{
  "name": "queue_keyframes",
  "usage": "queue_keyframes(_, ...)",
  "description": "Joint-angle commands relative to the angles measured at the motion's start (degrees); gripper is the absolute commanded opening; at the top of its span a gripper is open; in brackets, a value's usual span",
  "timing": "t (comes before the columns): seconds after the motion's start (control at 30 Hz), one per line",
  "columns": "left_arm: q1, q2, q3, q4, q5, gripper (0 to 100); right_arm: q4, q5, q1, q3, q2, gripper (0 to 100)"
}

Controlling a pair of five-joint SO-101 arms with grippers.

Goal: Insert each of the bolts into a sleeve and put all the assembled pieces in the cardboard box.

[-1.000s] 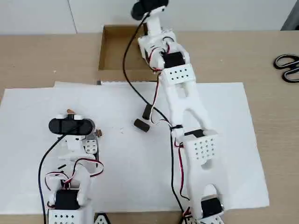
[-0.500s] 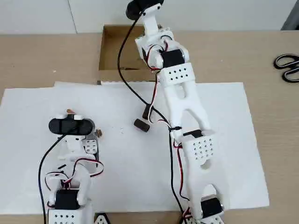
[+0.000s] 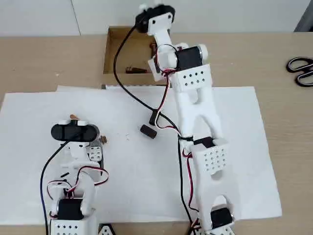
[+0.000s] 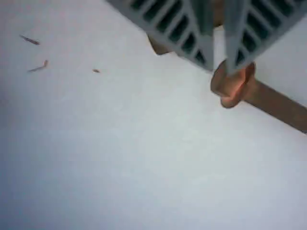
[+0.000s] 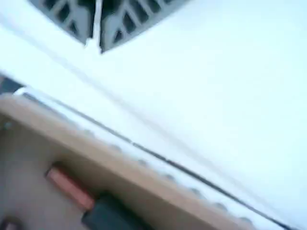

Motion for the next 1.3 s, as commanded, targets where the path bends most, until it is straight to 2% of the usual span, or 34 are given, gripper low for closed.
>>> queue_keyframes(0.0,0.0,-0.5,-0.1,0.2,-0.3,1,1.4,-6.4,0.0,-0.4,-4.0,0.6)
queue_keyframes(0.17,0.0,-0.5,-0.1,0.2,-0.3,1,1.9,-11.0,0.2,7.6,-5.7,0.6)
queue_keyframes(0.47,0.0,-0.5,-0.1,0.2,-0.3,1,1.5,-15.7,-1.4,38.4,-30.0,0.8)
queue_keyframes(0.6,0.0,-0.5,-0.1,0.2,-0.2,1,1.5,-23.8,-2.2,46.1,-35.0,0.8)
queue_keyframes(0.77,-0.3,-0.5,-0.1,0.2,0.0,1,0.1,-32.4,-3.1,50.7,-34.7,0.8)
queue_keyframes(0.97,-0.3,-0.5,-0.1,0.2,0.0,1,-2.2,-37.9,-3.2,51.4,-27.6,0.8)
queue_keyframes(1.13,-0.3,-0.5,-0.1,0.2,0.1,1,-5.0,-39.3,-3.9,51.0,-23.1,1.0)
queue_keyframes(1.27,-0.3,-0.5,-0.1,0.2,0.1,1,-7.5,-39.3,-6.5,50.9,-22.7,9.8)
